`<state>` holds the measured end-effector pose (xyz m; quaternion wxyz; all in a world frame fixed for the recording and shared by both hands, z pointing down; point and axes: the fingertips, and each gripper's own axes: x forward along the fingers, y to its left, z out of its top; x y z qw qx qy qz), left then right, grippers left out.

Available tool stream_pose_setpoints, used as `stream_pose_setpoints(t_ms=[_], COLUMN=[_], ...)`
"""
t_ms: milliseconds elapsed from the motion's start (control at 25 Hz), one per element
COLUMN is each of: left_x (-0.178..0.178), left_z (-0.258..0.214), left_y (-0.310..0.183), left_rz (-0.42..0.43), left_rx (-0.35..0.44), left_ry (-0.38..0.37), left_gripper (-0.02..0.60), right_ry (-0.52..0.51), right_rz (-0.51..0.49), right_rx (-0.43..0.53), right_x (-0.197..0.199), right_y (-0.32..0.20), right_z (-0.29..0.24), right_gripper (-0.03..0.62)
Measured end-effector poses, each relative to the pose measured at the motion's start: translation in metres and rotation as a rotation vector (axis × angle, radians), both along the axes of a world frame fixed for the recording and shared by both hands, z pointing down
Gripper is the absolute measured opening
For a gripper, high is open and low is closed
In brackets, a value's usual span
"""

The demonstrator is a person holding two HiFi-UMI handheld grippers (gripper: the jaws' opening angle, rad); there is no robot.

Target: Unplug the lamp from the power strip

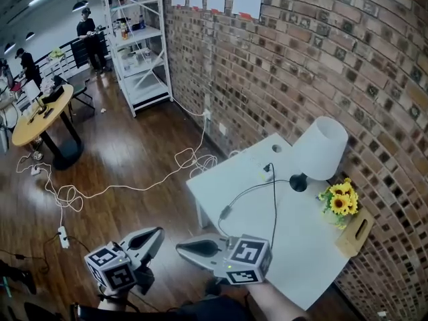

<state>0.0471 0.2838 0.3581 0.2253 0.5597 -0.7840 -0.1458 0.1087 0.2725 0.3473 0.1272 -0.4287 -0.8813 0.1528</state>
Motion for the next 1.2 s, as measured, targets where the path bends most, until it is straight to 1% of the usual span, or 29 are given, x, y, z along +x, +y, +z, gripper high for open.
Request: stream_pose_setpoints(t_ms=[80, 320, 400, 440, 520, 680, 840, 1000, 1040, 1120, 1200], left_x=[-0.004, -0.013, -0.019, -0.022, -0.025, -0.035, -0.047, -0.060, -0.065, -0.071, -0.084], left_z=[0.004, 0.006, 0.012, 0.012, 0.006, 0.001, -0.006, -0.015, -0.017, -0.024, -0.027], left_y=[-0.008, -0.041, -0.044, -0.046, -0.053, -0.056, -0.062, -0.077, -0.080, -0.090, -0.095], left_rz=[0.002, -0.023, -0.022, -0.027, -0.036, -0.048, -0.041, 0.001, 0.013, 0.042, 0.081], left_rx=[-0.020, -0.055, -0.075, -0.077, -0.072, -0.061, -0.033, 0.011, 0.016, 0.046, 0.067], left_ry=[-0.009, 0.015, -0.024, -0.031, -0.027, -0.035, -0.038, -0.018, -0.005, 0.046, 0.043], left_gripper=[0.018, 0.018, 0.018, 0.018, 0.018, 0.018, 0.018, 0.018, 0.018, 0.018, 0.018], right_ry=[0.000, -0.003, 0.001, 0.001, -0.003, -0.025, -0.040, -0.072, -0.090, -0.108, -0.101], right_rz=[-0.002, -0.035, -0.033, -0.028, -0.027, -0.062, -0.094, -0.037, -0.016, 0.019, 0.046], right_rx=[-0.014, -0.049, -0.054, -0.052, -0.045, -0.042, -0.005, 0.028, 0.039, 0.061, 0.078], right_x=[-0.005, -0.016, -0.021, -0.024, -0.029, -0.033, -0.037, -0.056, -0.062, -0.073, -0.089], right_y=[-0.010, -0.040, -0.048, -0.051, -0.056, -0.055, -0.052, -0.059, -0.061, -0.064, -0.066], right_z=[0.001, 0.005, 0.008, 0.009, 0.009, 0.001, -0.002, -0.006, -0.009, -0.011, -0.012], right_gripper=[-0.011, -0.011, -0.011, -0.011, -0.011, -0.011, -0.011, -0.011, -0.011, -0.011, -0.011])
